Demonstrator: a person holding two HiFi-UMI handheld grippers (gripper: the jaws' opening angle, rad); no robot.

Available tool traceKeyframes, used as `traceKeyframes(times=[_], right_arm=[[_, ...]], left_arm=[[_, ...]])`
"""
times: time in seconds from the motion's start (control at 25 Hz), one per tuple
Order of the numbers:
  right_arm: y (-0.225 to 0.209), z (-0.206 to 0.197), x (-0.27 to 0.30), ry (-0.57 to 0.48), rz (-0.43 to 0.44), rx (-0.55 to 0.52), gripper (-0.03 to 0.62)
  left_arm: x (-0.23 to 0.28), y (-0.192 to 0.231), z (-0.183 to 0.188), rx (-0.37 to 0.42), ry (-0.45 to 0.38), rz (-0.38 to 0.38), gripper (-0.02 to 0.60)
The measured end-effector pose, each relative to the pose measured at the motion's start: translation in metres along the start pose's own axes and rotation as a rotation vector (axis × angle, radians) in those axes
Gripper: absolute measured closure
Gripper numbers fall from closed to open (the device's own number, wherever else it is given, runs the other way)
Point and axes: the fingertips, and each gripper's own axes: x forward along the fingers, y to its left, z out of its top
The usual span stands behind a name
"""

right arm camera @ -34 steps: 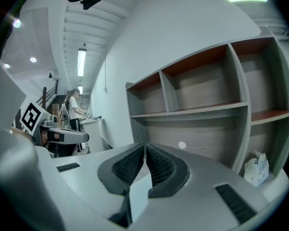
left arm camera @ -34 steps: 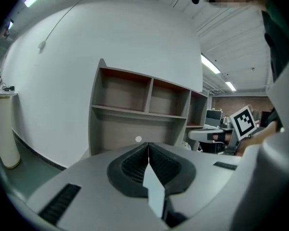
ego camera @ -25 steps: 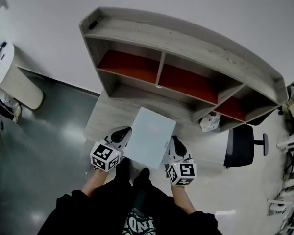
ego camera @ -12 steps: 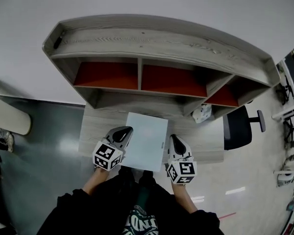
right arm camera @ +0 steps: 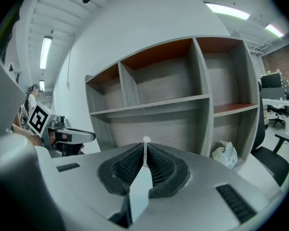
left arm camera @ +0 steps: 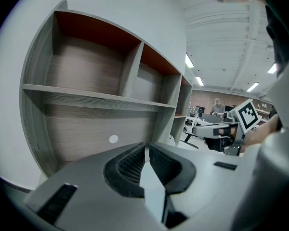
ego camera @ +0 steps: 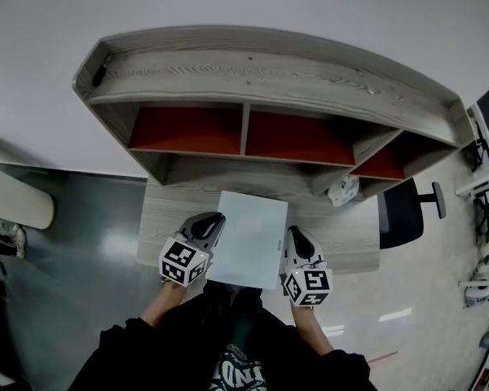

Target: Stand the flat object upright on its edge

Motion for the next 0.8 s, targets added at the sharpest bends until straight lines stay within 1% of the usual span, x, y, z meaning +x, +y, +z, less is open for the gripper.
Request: traceKeyframes(times=[0.08, 0.12, 0.16, 0.24, 0.32, 0.36, 0.48, 0.6, 0.68, 0.8], right_arm=[[0.000, -0.005, 0.002, 0.012, 0.006, 0.010, 0.556], [0.000, -0.007, 0.003, 0.019, 0.011, 0.019, 0.556], [0.000, -0.009, 0.004, 0.026, 0.017, 0.032, 0.556], [0.001, -0.010, 0.007, 0.035, 0.027, 0.044, 0.556], [0.001, -0.011, 0.010, 0.050, 0.038, 0.037, 0.556], [0.001, -0.012, 0.011, 0.060, 0.044, 0.034, 0.550], [0.001, -0.016, 0.013, 0.084, 0.061, 0.034, 0.470], [-0.001, -0.022, 0.014, 0.105, 0.073, 0.038, 0.426], [-0.004, -0.027, 0.015, 0.131, 0.080, 0.044, 0.398], [-0.008, -0.040, 0.019, 0.191, 0.107, 0.072, 0.381]], left_arm=[[0.000, 0.004, -0.002, -0.010, 0.008, 0.002, 0.563], [0.000, 0.006, -0.003, -0.016, 0.012, 0.002, 0.552], [0.000, 0.007, -0.003, -0.020, 0.015, 0.001, 0.525], [0.001, 0.007, -0.005, -0.025, 0.023, -0.007, 0.501], [0.004, 0.006, -0.009, -0.040, 0.037, -0.023, 0.473], [0.006, 0.005, -0.011, -0.050, 0.046, -0.033, 0.446], [0.011, 0.004, -0.016, -0.069, 0.067, -0.049, 0.380], [0.014, 0.003, -0.020, -0.071, 0.085, -0.051, 0.339], [0.018, 0.003, -0.024, -0.088, 0.105, -0.064, 0.308], [0.023, 0.006, -0.036, -0.116, 0.168, -0.078, 0.278]])
